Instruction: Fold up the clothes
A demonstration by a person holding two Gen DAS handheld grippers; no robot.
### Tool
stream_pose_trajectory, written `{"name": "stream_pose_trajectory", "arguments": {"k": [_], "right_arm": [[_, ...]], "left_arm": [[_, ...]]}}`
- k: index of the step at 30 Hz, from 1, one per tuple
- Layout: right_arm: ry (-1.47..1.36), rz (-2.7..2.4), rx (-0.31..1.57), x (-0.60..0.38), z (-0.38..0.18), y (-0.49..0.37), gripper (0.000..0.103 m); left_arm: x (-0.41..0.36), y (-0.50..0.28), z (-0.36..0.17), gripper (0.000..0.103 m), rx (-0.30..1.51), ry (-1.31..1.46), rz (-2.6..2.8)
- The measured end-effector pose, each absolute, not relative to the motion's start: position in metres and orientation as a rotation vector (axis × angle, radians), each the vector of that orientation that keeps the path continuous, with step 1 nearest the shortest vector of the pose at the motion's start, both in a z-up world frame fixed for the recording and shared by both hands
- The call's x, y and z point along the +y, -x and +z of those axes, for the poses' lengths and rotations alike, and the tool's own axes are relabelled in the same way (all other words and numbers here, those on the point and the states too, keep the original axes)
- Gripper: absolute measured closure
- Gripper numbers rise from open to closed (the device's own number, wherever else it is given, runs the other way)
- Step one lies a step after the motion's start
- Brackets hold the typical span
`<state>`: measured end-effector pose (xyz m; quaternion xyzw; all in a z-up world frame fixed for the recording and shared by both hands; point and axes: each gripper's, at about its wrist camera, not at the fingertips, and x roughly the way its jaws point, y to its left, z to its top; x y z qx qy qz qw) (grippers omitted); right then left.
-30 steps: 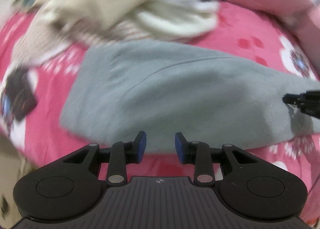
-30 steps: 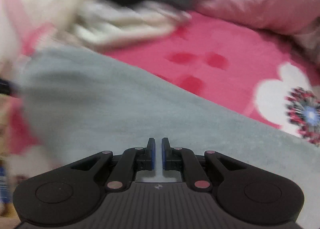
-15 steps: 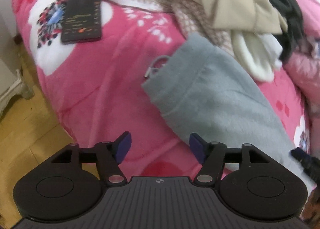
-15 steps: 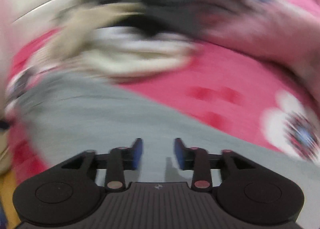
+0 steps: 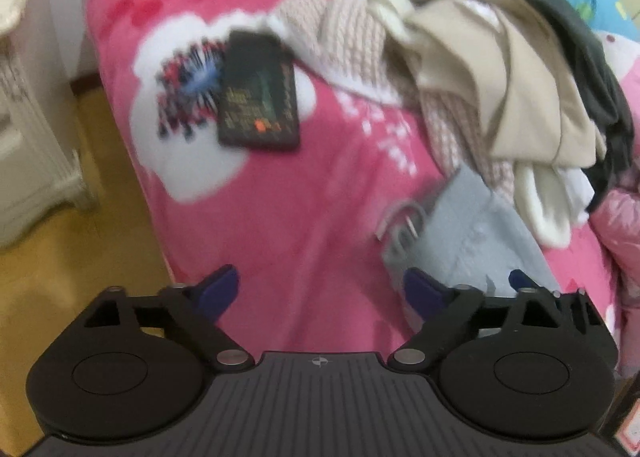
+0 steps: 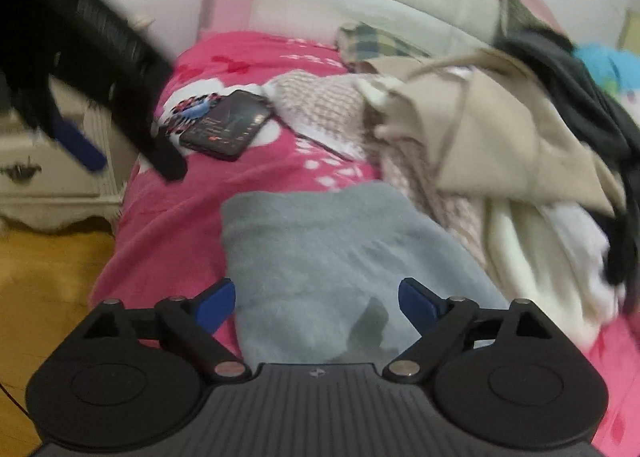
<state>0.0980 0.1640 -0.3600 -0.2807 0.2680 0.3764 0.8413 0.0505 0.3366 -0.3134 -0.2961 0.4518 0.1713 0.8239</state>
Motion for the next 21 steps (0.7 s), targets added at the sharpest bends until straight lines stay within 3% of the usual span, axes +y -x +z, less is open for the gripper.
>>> {"name": "stream_pose_trajectory", "arguments": {"k": [3, 10, 21], "right_arm": [[0.670, 0.796, 0.523, 0.185, -0.370, -0.093, 0.001], [0.843, 0.731, 0.496, 0.221, -0.406, -0.081, 0.001], [0.919, 0.573, 0.476, 0.225, -0.412, -0.086, 0.003]], "left_arm": [[0.344, -0.049, -0.307, 0.002, 0.925, 0.580, 0.374], [0.356, -0.049, -0.309, 0.000, 0.936, 0.593, 0.416], [0.367, -0.049, -0.309, 0.000, 0.901, 0.587, 0.401]]}}
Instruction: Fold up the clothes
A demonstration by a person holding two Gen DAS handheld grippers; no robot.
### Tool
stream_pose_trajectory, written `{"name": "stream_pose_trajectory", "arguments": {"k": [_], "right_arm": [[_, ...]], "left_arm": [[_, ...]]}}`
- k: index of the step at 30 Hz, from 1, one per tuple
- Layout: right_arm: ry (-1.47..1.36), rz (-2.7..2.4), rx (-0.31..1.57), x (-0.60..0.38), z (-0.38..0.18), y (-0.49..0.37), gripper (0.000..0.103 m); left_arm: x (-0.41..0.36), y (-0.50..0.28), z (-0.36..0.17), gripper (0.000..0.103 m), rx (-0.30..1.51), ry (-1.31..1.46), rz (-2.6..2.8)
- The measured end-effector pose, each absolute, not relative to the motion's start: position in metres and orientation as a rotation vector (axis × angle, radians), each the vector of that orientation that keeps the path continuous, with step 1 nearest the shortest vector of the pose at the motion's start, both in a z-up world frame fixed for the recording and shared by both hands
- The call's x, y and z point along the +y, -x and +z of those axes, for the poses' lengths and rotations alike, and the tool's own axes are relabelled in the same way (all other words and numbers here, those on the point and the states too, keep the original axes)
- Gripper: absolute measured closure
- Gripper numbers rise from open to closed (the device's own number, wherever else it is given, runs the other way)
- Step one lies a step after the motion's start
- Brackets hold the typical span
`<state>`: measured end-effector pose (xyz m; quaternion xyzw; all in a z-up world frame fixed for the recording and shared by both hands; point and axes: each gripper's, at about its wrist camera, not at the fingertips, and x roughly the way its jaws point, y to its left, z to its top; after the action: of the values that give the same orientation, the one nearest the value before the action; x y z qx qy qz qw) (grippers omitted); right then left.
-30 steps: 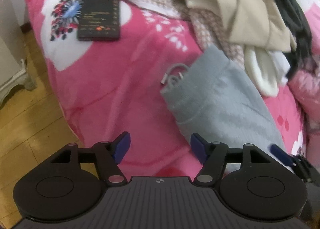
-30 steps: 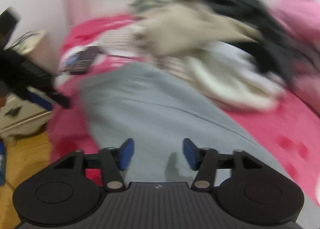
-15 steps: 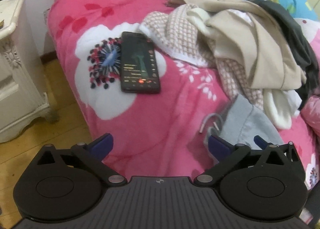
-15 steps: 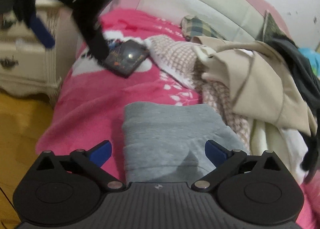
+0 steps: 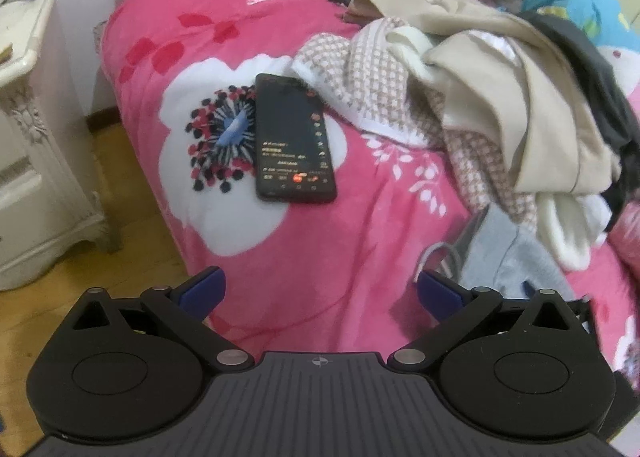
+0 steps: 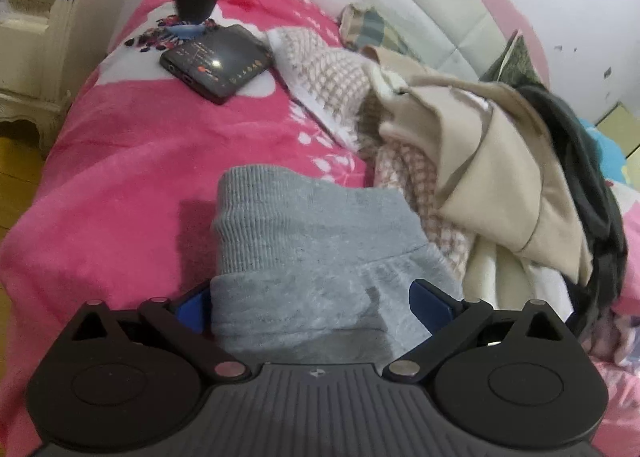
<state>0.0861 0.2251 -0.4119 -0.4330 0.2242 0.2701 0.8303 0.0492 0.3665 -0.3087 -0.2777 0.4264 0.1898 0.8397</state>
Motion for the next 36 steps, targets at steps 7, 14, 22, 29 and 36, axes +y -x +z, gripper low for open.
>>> {"name": "stream_pose_trajectory", "arguments": {"k": [7, 14, 22, 29, 36], "right_arm": [[0.939, 0.578, 0.472, 0.231, -0.412, -0.083, 0.025], [0.845, 0.581, 0.537, 0.226, -0.405, -0.085, 0.046], [0.708, 0.529, 0.555, 0.212, -0.386, -0.092, 0.053], [0.666, 0.496, 0.550, 0.208, -0.381, -0.094, 0.052], [0.648, 0.479, 0.549, 0.205, -0.379, -0.094, 0.051]], "left_arm": [[0.373, -0.058, -0.313, 0.000, 0.885, 0.630, 0.342], [0.383, -0.072, -0.322, 0.000, 0.877, 0.744, 0.266], [0.389, -0.120, -0.345, 0.000, 0.907, 0.928, 0.032], [0.382, -0.161, -0.380, 0.000, 0.998, 1.091, -0.133], [0.376, -0.193, -0.408, 0.000, 1.068, 1.161, -0.191]]}}
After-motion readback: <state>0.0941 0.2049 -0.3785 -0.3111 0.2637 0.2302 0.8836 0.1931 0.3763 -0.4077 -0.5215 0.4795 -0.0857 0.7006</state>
